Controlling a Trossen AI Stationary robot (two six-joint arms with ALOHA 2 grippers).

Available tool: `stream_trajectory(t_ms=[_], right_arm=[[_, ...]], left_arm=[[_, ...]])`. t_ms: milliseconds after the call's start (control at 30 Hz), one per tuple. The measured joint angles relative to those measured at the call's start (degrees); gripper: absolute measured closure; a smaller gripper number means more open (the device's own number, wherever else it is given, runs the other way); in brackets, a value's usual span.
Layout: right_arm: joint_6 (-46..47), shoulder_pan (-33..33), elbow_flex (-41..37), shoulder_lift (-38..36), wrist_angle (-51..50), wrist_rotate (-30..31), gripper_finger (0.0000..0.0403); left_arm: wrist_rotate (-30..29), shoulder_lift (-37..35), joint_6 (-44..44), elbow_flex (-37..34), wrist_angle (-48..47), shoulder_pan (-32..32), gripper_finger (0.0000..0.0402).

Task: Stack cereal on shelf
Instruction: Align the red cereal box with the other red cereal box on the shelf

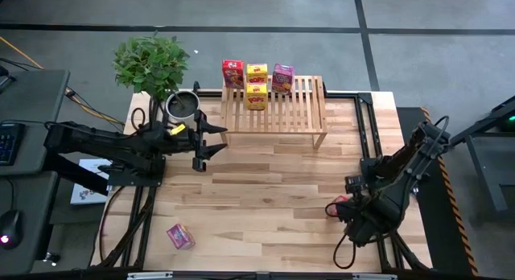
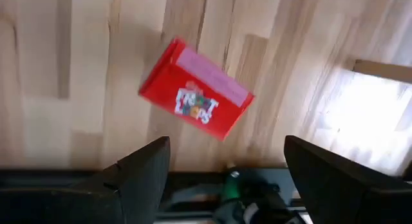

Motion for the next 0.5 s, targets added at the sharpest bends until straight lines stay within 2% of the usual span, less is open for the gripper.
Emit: stream_trajectory(t_ms=[100, 300, 367, 500], right_arm=[[-3.63, -0.62, -1.63, 0.02, 0.96, -0.86, 0.0105], [-15.73, -0.63, -4.37, 0.02, 5.38, -9.69, 0.0105], [-20.02, -0.71, -4.72, 0.02, 4.81, -9.27, 0.0105], [-27.46, -1.87, -4.72, 0.02, 3.77, -4.69, 0.0105]], left_arm=[[0.00, 0.00, -2.28, 0.00, -0.66, 0.00, 0.0194], [0.00, 0.00, -4.44, 0.00, -1.86, 0.00, 0.0194], [0.00, 0.00, -5.08, 0.00, -2.40, 0.00, 0.0194], [0.00, 0.00, -6.40, 0.00, -3.39, 0.00, 0.0194]])
